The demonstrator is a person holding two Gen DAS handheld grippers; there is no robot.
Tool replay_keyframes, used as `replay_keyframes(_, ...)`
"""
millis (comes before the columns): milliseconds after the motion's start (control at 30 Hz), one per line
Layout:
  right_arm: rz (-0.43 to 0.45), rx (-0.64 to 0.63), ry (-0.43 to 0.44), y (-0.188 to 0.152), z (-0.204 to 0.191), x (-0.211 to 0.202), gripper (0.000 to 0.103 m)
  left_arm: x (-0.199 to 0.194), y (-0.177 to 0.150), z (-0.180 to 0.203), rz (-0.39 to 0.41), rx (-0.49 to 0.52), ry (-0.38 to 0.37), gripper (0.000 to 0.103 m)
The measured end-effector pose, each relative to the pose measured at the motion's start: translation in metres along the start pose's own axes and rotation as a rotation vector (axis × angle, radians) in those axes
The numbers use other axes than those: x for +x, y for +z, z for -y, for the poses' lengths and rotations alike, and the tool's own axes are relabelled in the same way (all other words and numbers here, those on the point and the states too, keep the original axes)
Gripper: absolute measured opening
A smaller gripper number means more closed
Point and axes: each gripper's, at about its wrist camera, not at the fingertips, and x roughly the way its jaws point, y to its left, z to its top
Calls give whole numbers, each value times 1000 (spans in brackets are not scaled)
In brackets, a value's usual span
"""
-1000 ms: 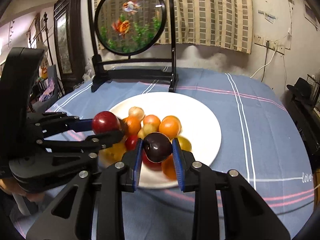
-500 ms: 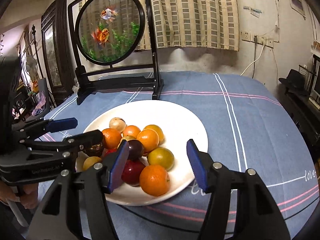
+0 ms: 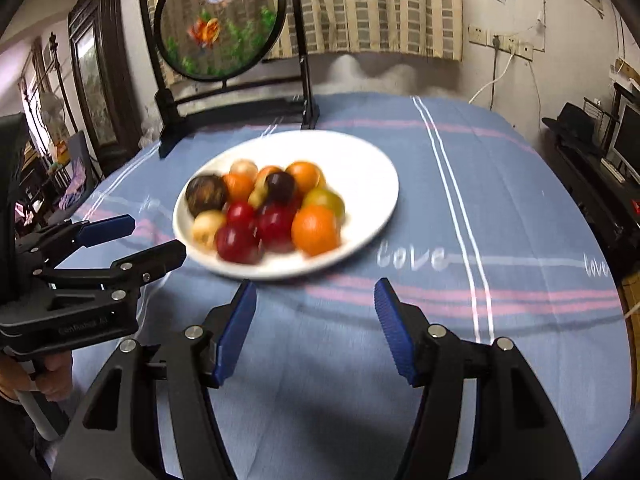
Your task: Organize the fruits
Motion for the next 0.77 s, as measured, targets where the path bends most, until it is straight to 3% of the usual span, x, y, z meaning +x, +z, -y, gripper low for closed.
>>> replay_keyframes(67,-6,-12,-8,-11,-4,-6,62,-7,-14,1,-13,-3,18,89)
replay_keyframes(200,0,-34,-19,-27,-13,-20,62,-16,-38,-1,-57,-38,13,91)
replay_keyframes(500,5,-25,-36,-45,-20,-32,63,-35,-65,-4,-47,-62,1,101)
replay_keyframes(767,-5,3,-77,-60,-19,-30,96,-29,-71,-5,-67,-58,23,101)
